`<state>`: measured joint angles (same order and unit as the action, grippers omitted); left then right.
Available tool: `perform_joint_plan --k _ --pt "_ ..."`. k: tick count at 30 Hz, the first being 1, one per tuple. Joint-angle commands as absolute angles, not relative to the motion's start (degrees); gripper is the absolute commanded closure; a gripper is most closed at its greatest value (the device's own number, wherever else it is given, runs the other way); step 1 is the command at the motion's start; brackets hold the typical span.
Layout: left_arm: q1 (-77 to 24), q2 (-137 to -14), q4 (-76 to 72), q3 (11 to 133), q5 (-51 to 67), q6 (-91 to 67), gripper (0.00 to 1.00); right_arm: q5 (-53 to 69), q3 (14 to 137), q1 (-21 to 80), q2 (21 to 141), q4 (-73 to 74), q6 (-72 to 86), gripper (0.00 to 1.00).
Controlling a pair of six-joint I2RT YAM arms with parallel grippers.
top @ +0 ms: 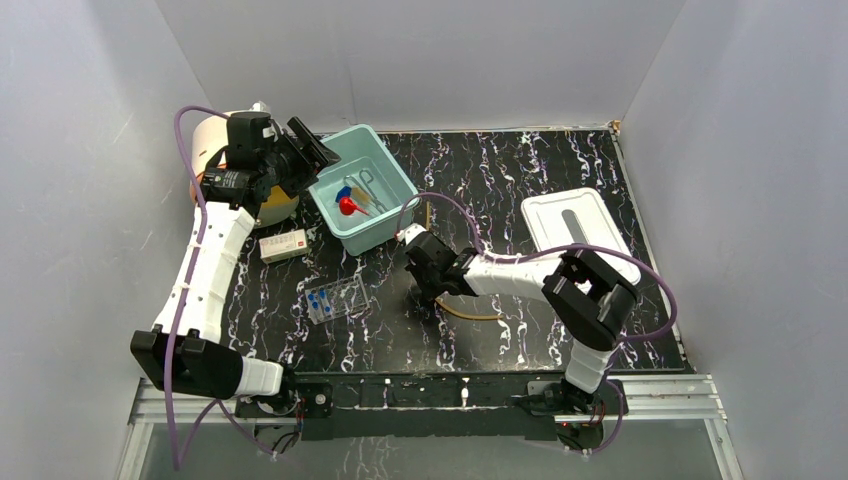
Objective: Organize the chemistry lab equipment
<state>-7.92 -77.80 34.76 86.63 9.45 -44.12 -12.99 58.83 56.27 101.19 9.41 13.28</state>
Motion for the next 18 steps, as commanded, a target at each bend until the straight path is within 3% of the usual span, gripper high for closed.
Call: perform_joint_plan --k 1,18 --pt "-7.5 -75.4 34.8 86.4 10.1 -44.0 0.32 -15.6 60.8 56.2 99.7 10.1 12.7 1.00" --pt "-7.5 -75.8 36.2 86.9 6.6 -43.9 0.31 -26.3 67.4 56.2 79.4 -1.8 1.1 1.00"
